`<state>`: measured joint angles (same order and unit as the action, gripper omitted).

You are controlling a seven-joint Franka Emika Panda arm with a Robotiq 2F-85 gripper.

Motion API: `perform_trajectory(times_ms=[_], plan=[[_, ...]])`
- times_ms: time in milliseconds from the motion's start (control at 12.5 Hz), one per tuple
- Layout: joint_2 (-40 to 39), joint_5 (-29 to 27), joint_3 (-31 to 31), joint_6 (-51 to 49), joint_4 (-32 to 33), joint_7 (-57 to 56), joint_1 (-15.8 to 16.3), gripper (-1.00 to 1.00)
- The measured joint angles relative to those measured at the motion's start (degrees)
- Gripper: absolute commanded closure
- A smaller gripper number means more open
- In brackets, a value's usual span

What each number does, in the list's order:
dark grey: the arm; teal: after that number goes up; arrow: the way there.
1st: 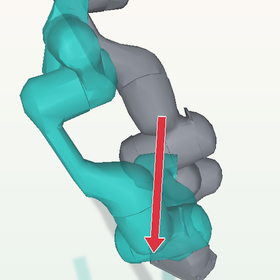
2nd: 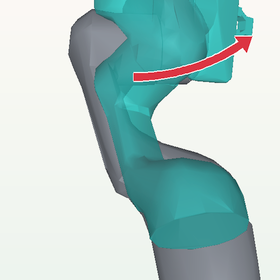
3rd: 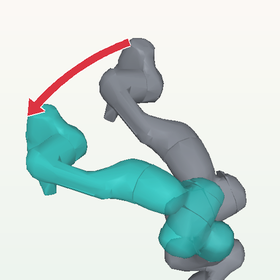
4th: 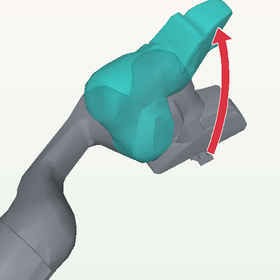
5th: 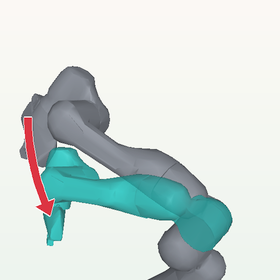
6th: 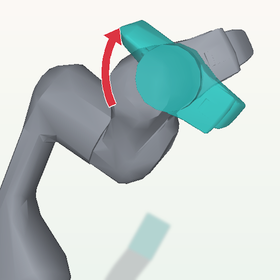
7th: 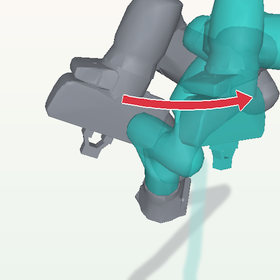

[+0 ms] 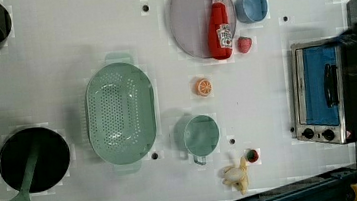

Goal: Pick ketchup from plate and place it on table.

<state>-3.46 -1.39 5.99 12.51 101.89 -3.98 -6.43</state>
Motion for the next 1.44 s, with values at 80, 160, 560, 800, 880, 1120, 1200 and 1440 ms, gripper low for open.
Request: perform_trajectory(times_ms=[80,160,560,800,880,1120,1200,1440], plan=[[-2.8,0.0,0.4,2.0,0.1,-1.0,-0.1,-1.00],[-6.0,-0.1,1.0,3.8,-0.2,-3.2,-0.1,-1.00],[-21.2,0.9,1.9,13.8,1.1,-16.1,1.3,-1.00],[-26.9,2.3,1.9,21.9,-0.1,-25.4,2.0,-1.00],[-28.6,4.3,2.0,23.2,-1.4,-27.5,2.1,-1.00],[-32.4,5.9,1.9,25.2,-4.3,-30.8,2.5,-1.00],[-33.6,6.3,2.0,26.4,-5.2,-30.8,2.5,-1.00],[-38.8,6.6,1.8,27.9,-10.6,-31.5,3.1,-1.00]])
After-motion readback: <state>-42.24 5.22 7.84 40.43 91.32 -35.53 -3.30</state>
